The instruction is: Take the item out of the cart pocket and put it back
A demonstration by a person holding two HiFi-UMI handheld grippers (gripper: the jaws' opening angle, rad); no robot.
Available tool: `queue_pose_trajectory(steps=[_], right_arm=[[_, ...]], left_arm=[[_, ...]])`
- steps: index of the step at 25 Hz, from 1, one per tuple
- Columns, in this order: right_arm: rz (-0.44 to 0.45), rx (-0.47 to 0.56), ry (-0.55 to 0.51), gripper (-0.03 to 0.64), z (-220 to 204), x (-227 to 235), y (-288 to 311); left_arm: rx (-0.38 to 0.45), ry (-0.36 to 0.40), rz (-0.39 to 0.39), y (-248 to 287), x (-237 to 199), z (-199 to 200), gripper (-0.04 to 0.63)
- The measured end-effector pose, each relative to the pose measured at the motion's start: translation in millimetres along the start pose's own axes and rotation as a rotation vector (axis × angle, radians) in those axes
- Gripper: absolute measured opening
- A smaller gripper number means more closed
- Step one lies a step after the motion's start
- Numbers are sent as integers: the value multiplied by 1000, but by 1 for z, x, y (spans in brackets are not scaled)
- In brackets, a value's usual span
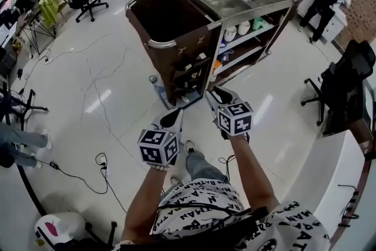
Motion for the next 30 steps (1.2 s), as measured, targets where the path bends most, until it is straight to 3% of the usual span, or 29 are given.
queue_pose_trajectory(steps=[2,4,18,26,30], right_arm=[[-4,-27,0,141,4,21,26],[-2,-58,3,204,8,40,53],[-41,-222,-53,202,14,131,197],[-64,-335,-79,202,1,152,250],[-98,-381,-147,201,1,149,261]], left_arm=[[-12,-5,6,17,-9,4,0],[-26,-16,9,34,-19,6,0],[-92,-36,7,140,-64,18,0],[-109,-57,15,173,-89,22,0],[-118,-69,14,181,-96,21,0]])
Point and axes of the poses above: the fingertips, and each gripper's own axes: y forward along the fingers, x to its right, z out of its top, the point moved 4 cm from there along -y, backward along the fingers, and after that the axes turned 6 degrees about y, right-handed, at the moved point
